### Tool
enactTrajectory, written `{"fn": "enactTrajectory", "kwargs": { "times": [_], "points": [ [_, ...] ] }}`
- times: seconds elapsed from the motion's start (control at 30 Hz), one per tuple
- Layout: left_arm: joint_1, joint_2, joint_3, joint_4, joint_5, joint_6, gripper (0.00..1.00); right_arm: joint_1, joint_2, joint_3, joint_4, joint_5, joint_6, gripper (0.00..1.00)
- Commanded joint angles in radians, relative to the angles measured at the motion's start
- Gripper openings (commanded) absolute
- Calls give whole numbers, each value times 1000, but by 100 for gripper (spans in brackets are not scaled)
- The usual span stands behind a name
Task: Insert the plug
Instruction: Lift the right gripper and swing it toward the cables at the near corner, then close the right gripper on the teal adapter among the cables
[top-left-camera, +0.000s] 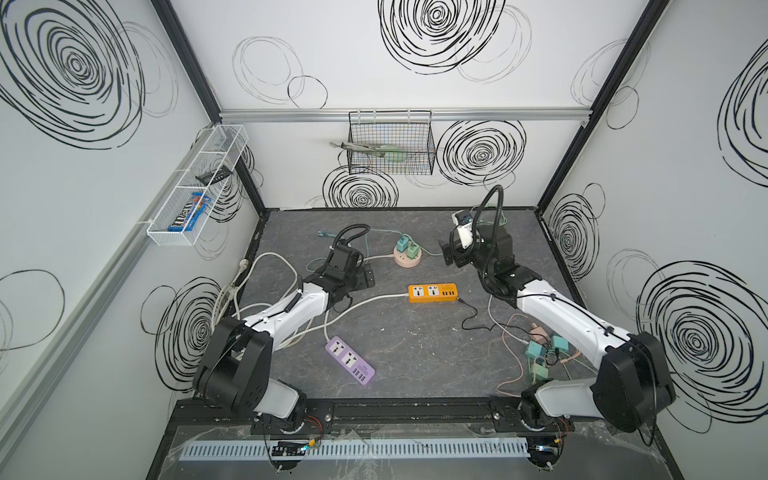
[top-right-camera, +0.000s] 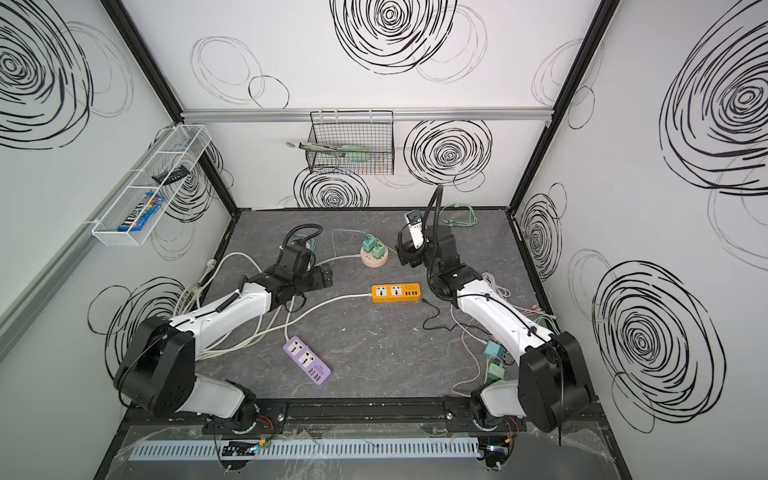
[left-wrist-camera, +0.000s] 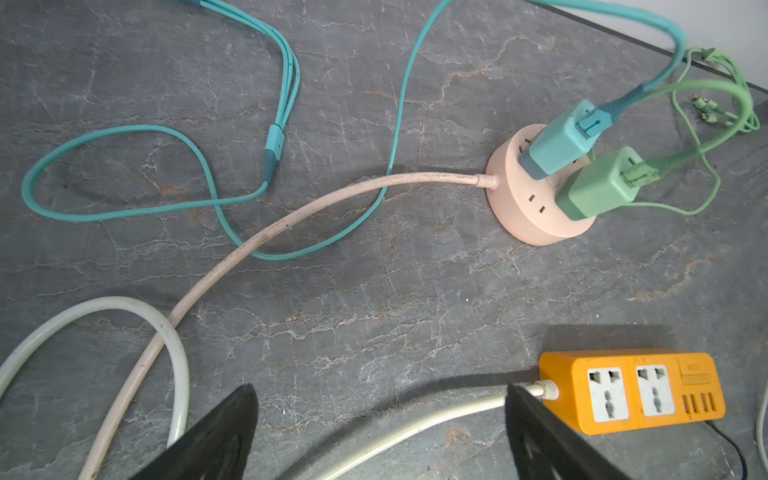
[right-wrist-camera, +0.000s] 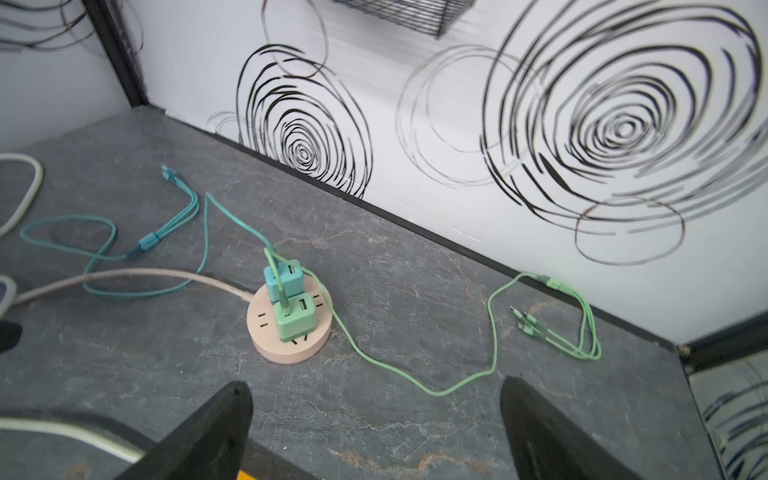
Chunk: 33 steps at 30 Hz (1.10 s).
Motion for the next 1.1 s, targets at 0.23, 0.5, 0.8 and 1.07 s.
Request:
{"fn": "enactTrajectory", "kwargs": {
  "times": [0.23,0.5,0.8,1.07],
  "points": [
    [-5,41,76,-3,-15,22,96,-259,-60,-29,-305,82,583,97],
    [-12,78,109,-4,5,28,96,-612,-285,-209,-391,-185,670,97],
    [-39,121,149,-5,21,39,96,-764,-417,-316,-536,-42,796,97],
    [-42,125,150,-8,16,46,96,-848,-356,-370,-706,78,1022,97]
  ]
}}
